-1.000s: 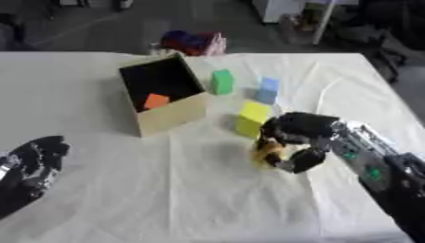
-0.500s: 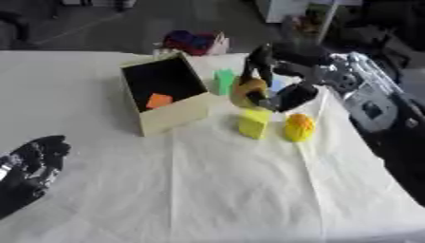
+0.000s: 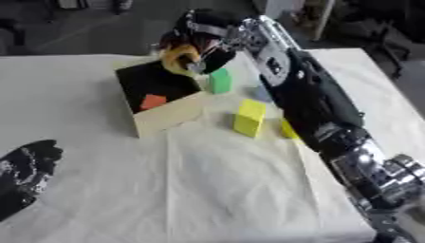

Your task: Pick up objects on the table and place them in the box.

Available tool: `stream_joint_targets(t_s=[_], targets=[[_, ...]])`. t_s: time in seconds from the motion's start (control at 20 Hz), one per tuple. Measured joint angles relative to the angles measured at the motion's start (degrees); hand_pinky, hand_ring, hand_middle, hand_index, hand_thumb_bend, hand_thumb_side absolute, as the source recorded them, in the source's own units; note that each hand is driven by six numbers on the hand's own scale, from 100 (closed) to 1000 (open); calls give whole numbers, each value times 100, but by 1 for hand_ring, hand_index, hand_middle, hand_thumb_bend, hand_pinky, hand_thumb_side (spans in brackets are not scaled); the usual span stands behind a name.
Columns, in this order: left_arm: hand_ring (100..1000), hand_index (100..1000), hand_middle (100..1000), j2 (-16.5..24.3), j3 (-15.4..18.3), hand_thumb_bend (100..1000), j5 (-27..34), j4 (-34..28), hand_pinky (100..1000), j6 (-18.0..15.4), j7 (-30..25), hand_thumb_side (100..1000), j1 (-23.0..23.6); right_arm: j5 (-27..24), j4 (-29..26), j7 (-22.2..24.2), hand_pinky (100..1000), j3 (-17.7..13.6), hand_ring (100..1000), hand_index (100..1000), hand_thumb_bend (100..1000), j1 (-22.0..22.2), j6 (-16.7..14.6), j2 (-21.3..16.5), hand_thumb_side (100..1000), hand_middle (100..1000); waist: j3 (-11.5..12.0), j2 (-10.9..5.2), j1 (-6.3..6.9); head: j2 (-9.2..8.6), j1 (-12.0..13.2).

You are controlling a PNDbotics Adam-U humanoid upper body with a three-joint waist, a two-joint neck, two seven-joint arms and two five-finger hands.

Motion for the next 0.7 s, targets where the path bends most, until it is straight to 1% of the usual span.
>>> stream_joint_targets(t_s=[0.1, 0.25, 0.3, 0.4, 0.45, 0.5, 0.55, 0.7], targets=[[810, 872, 729, -28, -22, 100, 12, 1, 833, -5, -19, 457, -13, 508, 424, -279, 563, -215, 486, 681, 100, -66, 65, 277, 100, 468, 40, 3, 32, 0, -74], [810, 873, 729, -40, -39, 100, 30, 5, 833, 0, -41, 459, -24, 1074, 913, -788, 614, -525, 529, 765, 100, -121, 258, 544, 100, 518, 79, 3, 84, 0, -173], [810, 873, 729, -41, -55, 100, 37, 7, 833, -2, -52, 459, -27, 1231, 1030, -968, 644, -604, 569, 814, 100, -143, 333, 603, 126, 587, 97, 4, 85, 0, -198], [810, 873, 729, -43, -61, 100, 44, 8, 833, -6, -70, 458, -33, 1506, 1182, -1319, 693, -706, 645, 884, 100, -190, 469, 702, 324, 715, 110, 4, 85, 0, -235], [810, 873, 729, -45, -62, 100, 45, 8, 833, -5, -74, 458, -38, 1629, 1225, -1474, 708, -731, 675, 903, 100, -207, 522, 730, 485, 747, 115, 4, 88, 0, -251], [810, 873, 729, -46, -62, 100, 45, 8, 833, -3, -76, 458, -41, 1727, 1249, -1615, 708, -740, 675, 903, 100, -213, 571, 754, 485, 747, 117, 5, 90, 0, -266], [810, 873, 729, -49, -62, 100, 45, 9, 833, -3, -76, 459, -41, 1805, 1263, -1727, 742, -741, 742, 939, 100, -213, 614, 769, 671, 811, 118, 5, 92, 0, -273], [810, 873, 729, -71, -62, 100, 47, 9, 833, -2, -77, 460, -42, 1957, 1267, -1913, 781, -725, 802, 964, 100, -213, 714, 793, 717, 882, 114, 5, 98, 0, -279]])
